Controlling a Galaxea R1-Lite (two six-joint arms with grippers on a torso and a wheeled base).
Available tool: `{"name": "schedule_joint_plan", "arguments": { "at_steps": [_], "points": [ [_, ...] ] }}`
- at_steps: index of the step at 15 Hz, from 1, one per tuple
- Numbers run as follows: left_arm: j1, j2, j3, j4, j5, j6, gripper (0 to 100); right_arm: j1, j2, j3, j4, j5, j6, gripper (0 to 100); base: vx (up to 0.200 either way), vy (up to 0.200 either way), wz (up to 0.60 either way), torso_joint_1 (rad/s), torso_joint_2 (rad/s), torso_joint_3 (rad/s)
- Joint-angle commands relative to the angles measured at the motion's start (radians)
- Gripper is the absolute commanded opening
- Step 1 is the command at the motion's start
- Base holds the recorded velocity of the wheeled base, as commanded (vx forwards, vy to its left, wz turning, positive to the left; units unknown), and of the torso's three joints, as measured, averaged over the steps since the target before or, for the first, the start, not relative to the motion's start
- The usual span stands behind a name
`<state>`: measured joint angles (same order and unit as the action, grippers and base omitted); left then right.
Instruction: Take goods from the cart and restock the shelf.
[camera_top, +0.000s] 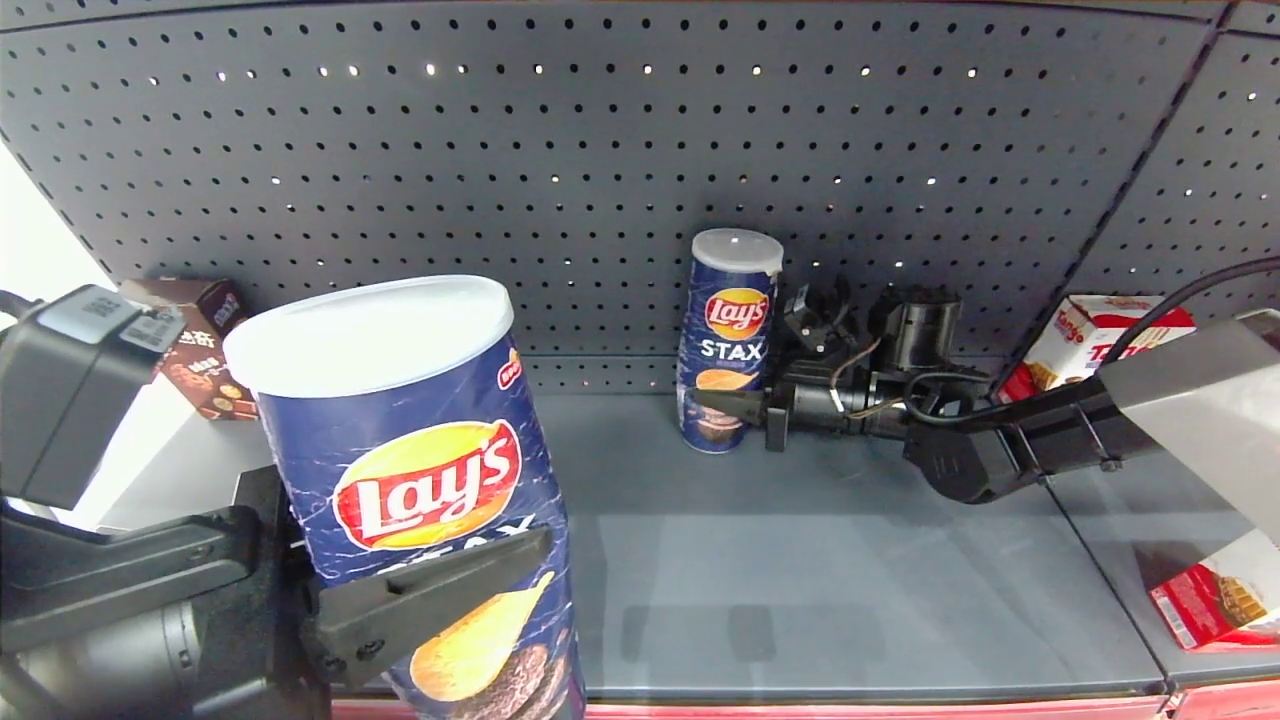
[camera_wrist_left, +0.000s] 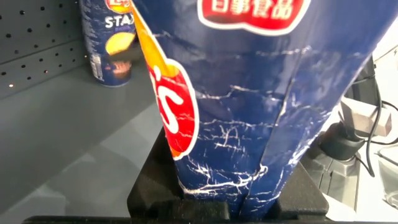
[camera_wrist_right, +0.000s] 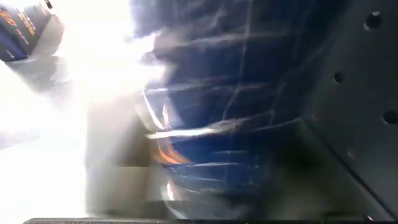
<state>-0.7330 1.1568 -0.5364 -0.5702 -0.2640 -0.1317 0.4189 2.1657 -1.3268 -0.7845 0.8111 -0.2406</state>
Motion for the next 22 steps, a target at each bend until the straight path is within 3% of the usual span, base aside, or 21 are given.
{"name": "schedule_joint_plan", "arguments": {
  "at_steps": [1,6,14,18,22],
  "points": [
    [0.000,0.003,0.001,-0.002,0.000,0.000,0,0.001,0.002,0.000,0.002,0.000,0.000,0,0.000,0.000,0.00,0.000,0.00,0.000],
    [0.000,0.000,0.004,-0.002,0.000,0.001,0,0.008,-0.142,0.074,0.005,-0.038,0.000,0,0.000,0.000,0.00,0.000,0.00,0.000],
    [0.001,0.003,0.003,-0.002,0.000,0.001,0,0.146,-0.538,0.633,-0.144,-0.144,-0.002,0,0.000,0.000,0.00,0.000,0.00,0.000],
    [0.004,0.003,0.009,-0.002,0.003,0.000,0,0.173,-0.549,0.821,-0.308,-0.153,-0.003,0,0.000,0.000,0.00,0.000,0.00,0.000],
    [0.017,0.003,0.009,-0.002,0.003,0.000,0,0.198,-0.458,0.926,-0.453,-0.165,-0.003,0,0.000,0.000,0.00,0.000,0.00,0.000]
  ]
}}
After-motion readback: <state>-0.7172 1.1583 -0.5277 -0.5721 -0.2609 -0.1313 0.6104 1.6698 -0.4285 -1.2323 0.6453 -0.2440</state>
